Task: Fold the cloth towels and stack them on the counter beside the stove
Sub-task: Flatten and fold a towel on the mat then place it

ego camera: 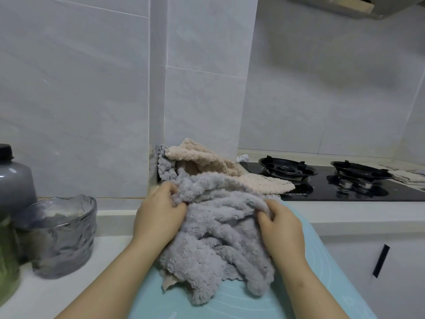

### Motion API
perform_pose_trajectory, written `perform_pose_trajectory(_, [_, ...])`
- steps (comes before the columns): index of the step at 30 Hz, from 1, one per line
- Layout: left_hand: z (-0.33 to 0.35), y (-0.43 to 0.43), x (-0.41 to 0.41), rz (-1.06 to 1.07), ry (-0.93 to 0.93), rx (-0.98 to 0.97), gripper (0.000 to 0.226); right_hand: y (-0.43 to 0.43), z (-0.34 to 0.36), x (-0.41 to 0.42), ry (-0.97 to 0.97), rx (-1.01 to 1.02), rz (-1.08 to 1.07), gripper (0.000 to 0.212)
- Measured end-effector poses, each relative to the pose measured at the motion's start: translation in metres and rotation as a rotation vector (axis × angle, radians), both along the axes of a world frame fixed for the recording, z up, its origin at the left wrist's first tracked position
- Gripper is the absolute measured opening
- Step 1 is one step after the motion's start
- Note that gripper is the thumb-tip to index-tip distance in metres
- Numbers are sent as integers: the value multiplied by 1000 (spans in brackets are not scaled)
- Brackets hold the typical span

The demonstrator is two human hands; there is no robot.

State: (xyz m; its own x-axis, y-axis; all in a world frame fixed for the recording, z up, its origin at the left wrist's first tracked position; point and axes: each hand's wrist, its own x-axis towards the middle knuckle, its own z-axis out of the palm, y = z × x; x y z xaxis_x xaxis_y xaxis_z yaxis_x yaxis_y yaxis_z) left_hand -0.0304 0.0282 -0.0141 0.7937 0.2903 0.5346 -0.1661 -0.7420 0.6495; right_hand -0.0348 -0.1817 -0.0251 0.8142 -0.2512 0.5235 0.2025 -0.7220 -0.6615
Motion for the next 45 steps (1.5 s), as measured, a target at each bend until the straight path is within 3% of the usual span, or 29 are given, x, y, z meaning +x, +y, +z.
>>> perform_pose_trajectory(3, [0, 0, 2, -172, -33, -213, 45, -2, -1, 8, 23, 59, -70, 39])
perform_pose_trajectory(6, [-8, 0, 2, -283, 95, -64, 75, -2, -4, 9, 325, -96, -154, 61])
perform_pose_trajectory(8, [-8, -1, 0, -287, 90, 114, 63, 0, -2, 4, 294, -136, -161, 58])
perform_pose_trajectory(10, [-4, -2, -4, -323, 30, 250, 30, 3, 0, 0, 141, -127, -166, 44])
perform_pose_trajectory(11, [-2, -3, -7, -372, 18, 279, 15, 4, 0, -2, 62, -135, -153, 34])
perform_pose_trajectory(13, [1, -4, -17, -505, 47, 268, 7, 9, -1, -9, -57, -162, -72, 15])
perform_pose_trajectory(18, [-15, 5, -37, -634, 122, 403, 50, 20, -1, -35, -44, -299, 208, 11])
perform_pose_trajectory(23, [-28, 45, -60, -594, 147, 339, 56, 4, -7, -58, 297, -437, 467, 19])
perform_pose_trajectory(28, [-38, 59, -74, -577, 200, 267, 43, -12, -17, -66, 339, -524, 464, 40])
perform_pose_trajectory(34, [-36, 49, -74, -448, 159, 65, 55, -8, -22, -68, 209, -493, 392, 23])
perform_pose_trajectory(36, [-35, 50, -76, -428, 158, -48, 40, -8, -23, -68, 183, -499, 376, 22])
perform_pose_trajectory(38, [-35, 49, -77, -407, 142, -120, 6, -8, -24, -70, 173, -503, 359, 23])
perform_pose_trajectory(40, [-37, 47, -78, -393, 132, -130, 24, -7, -23, -72, 183, -503, 312, 26])
perform_pose_trajectory(45, [-35, 45, -83, -339, 115, -74, 23, -7, -21, -76, 185, -520, 210, 24])
